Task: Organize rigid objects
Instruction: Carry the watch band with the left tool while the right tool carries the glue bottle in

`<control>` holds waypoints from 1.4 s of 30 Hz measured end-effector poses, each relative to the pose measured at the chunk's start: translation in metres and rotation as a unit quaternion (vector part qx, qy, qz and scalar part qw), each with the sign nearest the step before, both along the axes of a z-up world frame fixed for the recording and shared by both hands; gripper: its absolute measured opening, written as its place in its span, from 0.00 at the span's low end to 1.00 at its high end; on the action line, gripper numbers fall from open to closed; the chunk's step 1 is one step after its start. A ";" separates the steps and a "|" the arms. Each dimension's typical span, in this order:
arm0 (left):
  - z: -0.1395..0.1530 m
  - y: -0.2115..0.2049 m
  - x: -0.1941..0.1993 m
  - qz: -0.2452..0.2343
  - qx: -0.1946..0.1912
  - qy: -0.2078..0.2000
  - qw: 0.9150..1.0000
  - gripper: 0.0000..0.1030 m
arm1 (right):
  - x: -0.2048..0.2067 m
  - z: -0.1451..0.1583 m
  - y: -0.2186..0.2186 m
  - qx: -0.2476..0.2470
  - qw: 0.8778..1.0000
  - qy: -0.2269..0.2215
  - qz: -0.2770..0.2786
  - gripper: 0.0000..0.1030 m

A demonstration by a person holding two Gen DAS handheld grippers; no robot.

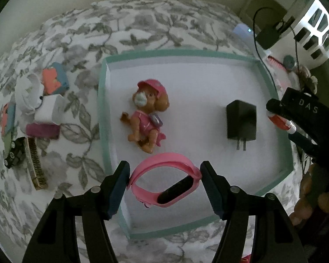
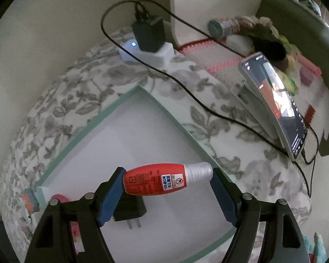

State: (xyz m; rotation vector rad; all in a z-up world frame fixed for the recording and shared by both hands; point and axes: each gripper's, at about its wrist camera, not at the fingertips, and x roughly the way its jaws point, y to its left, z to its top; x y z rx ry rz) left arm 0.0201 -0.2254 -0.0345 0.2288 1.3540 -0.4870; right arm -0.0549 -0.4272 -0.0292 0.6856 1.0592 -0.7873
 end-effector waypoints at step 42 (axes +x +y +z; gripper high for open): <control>-0.009 -0.012 0.004 -0.007 0.037 -0.041 0.998 0.75 | 0.017 -0.037 0.013 0.000 0.997 0.065 0.039 0.88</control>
